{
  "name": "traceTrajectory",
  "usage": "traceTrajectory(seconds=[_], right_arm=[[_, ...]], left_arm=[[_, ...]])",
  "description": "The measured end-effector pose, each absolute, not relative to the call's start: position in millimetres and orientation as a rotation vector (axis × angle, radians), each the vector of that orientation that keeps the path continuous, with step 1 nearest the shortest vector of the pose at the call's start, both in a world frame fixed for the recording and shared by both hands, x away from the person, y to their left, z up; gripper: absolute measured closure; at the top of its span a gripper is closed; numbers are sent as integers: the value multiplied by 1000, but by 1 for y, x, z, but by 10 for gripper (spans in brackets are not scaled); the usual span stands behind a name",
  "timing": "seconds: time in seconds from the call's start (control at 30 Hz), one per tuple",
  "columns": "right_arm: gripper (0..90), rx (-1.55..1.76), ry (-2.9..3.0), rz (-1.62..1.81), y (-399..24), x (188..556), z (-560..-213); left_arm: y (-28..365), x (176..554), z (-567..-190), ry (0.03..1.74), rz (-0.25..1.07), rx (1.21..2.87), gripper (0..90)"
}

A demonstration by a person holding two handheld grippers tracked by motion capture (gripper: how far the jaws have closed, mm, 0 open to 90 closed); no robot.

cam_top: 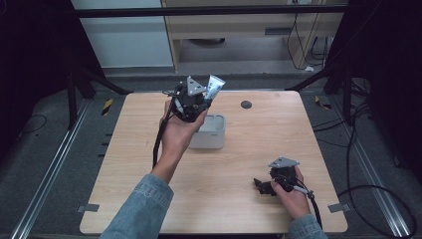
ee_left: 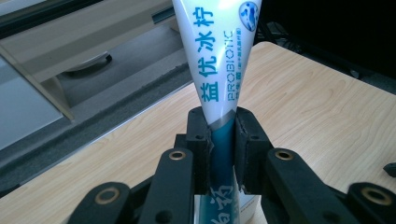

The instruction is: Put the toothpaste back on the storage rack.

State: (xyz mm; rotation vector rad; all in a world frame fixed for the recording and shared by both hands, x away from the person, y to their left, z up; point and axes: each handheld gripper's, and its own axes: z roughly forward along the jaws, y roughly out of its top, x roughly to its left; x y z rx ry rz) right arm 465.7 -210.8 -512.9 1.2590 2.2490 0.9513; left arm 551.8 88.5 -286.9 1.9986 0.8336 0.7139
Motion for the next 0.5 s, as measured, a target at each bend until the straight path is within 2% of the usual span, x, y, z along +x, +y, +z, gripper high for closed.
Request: traceTrajectory(seconds=[0.5], right_arm=[[4,1261,2249,954,-210,466,-513]], left_arm=[[90,565,-289,862,706,1964,778]])
